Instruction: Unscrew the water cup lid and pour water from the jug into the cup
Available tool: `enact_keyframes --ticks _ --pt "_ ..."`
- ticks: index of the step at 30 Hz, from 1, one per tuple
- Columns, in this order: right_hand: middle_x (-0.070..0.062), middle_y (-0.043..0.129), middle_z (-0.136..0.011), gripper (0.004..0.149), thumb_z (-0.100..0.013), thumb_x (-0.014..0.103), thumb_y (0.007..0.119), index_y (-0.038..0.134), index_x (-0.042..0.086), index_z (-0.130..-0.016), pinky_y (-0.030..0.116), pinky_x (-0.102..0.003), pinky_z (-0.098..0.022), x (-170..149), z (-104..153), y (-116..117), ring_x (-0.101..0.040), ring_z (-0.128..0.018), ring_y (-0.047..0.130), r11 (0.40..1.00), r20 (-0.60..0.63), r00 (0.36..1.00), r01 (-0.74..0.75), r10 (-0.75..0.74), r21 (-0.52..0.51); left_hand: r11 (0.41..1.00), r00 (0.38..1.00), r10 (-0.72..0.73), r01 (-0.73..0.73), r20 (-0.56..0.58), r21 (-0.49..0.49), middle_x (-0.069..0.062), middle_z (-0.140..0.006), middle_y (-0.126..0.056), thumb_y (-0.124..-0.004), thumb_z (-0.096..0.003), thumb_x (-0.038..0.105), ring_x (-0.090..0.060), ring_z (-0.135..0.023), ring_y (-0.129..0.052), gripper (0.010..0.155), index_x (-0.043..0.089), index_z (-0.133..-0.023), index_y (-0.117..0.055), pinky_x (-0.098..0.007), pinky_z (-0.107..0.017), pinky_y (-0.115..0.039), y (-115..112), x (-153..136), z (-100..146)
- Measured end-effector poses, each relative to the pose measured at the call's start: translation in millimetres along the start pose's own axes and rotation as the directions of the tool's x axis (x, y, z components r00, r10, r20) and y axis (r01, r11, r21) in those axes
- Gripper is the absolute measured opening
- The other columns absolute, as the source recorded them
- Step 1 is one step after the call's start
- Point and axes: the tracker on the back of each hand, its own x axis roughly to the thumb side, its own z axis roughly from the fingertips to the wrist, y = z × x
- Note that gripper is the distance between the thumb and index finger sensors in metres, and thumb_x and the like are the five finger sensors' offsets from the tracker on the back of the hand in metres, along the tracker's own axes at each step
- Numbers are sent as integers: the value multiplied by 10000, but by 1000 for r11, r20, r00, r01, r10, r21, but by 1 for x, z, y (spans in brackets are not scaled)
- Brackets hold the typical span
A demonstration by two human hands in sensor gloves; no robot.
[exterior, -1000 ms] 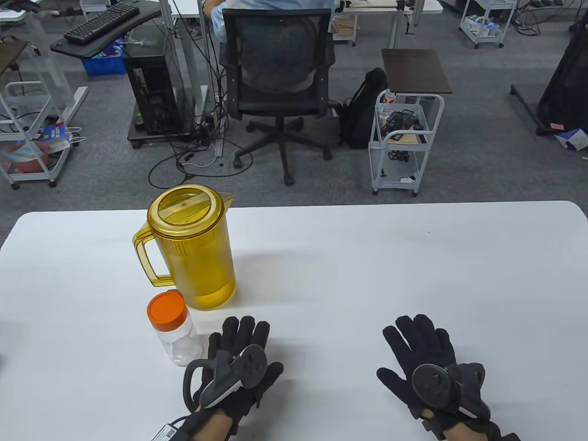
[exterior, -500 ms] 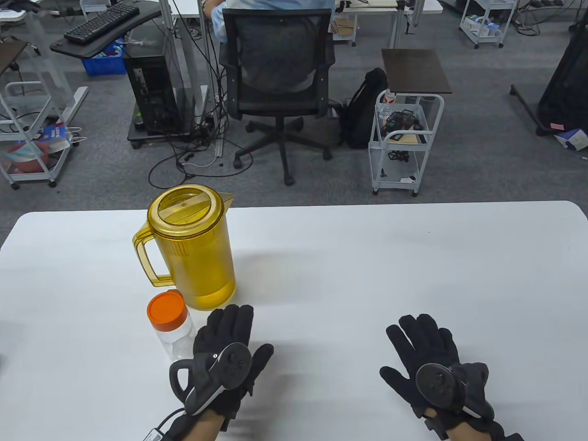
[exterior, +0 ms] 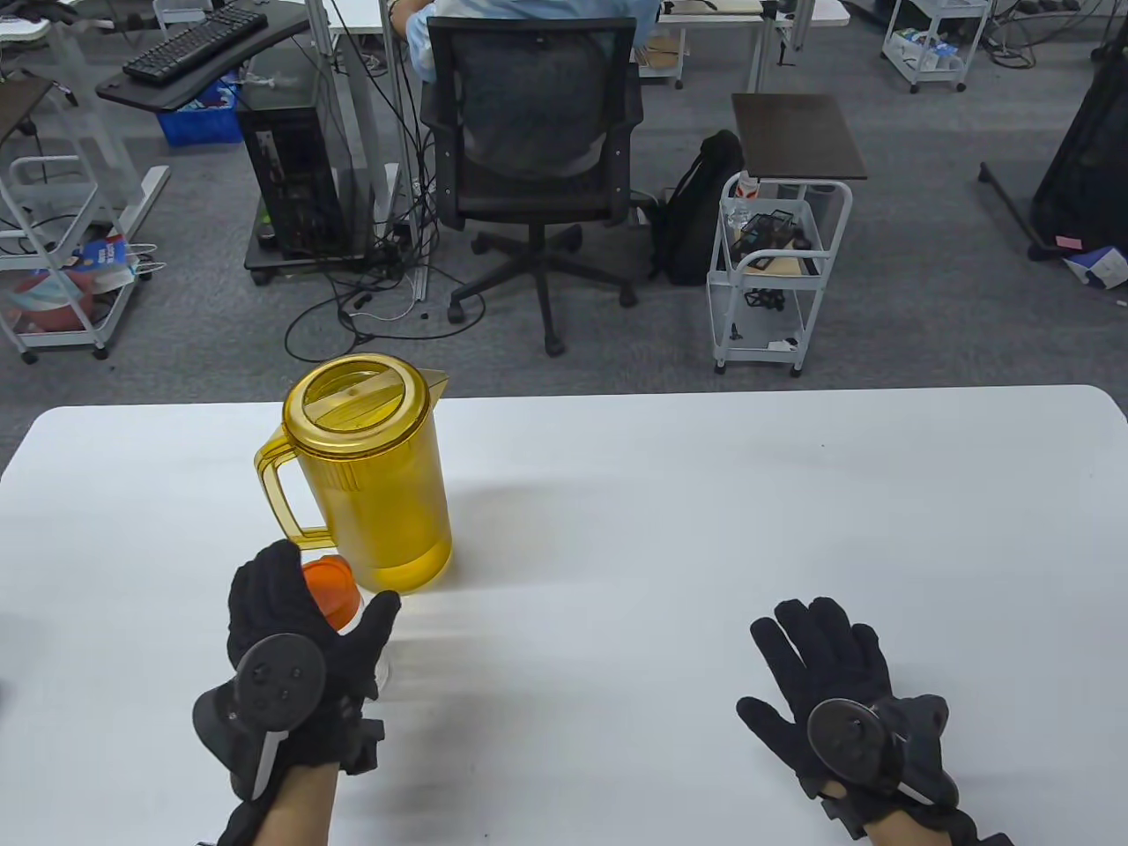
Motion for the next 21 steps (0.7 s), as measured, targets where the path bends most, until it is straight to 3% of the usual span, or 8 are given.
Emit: enact_keyframes --ticks 4,9,11,14,17,21 --pt "-125 455 -1158 810 -427 647 825 533 280 -1088 468 -743 -705 -2 0 1 -496 -1054 467 1000 -7 1000 5 -5 8 985 984 137 -147 -115 -87 -104 -1221 -349 -826 -281 873 -427 -1175 -418 1275 182 -1151 -201 -611 -815 -483 -21 -36 -6" --pt "-124 455 -1158 813 -427 647 827 532 279 -1089 467 -743 -706 -5 -1 3 -496 -1055 467 1000 -20 1000 21 -21 20 968 970 184 -207 -159 -139 -127 -1220 -369 -878 -204 897 -433 -1177 -458 1367 168 -1151 -215 -622 -818 -498 -38 -56 -8" --pt "-123 455 -1159 811 -427 648 827 534 280 -1088 467 -743 -706 -7 -1 5 -496 -1054 468 999 -26 999 27 -26 26 962 972 202 -220 -122 -160 -118 -1216 -396 -889 -205 883 -438 -1171 -490 1357 165 -1148 -227 -624 -815 -511 -47 -62 -5" --pt "-124 454 -1159 815 -426 647 830 531 280 -1090 467 -743 -706 -8 -1 6 -497 -1054 468 999 -30 999 28 -27 34 950 955 236 -266 -181 -166 -116 -1207 -432 -916 -210 862 -436 -1162 -545 1343 169 -1144 -244 -615 -812 -547 -56 -69 -1" --pt "-125 455 -1159 815 -425 648 831 533 279 -1089 466 -744 -706 -9 -1 8 -498 -1054 468 999 -34 999 34 -32 42 957 954 249 -270 -169 -111 -94 -1183 -512 -955 -231 820 -416 -1136 -628 1290 184 -1137 -292 -598 -801 -590 -60 -71 0" --pt "-125 456 -1159 819 -424 648 833 532 278 -1089 467 -744 -706 -12 -2 8 -498 -1055 467 998 -44 998 47 -46 43 954 949 252 -276 -189 -114 -49 -1160 -587 -983 -260 778 -387 -1124 -679 1246 218 -1135 -297 -580 -797 -620 -66 -75 -1"
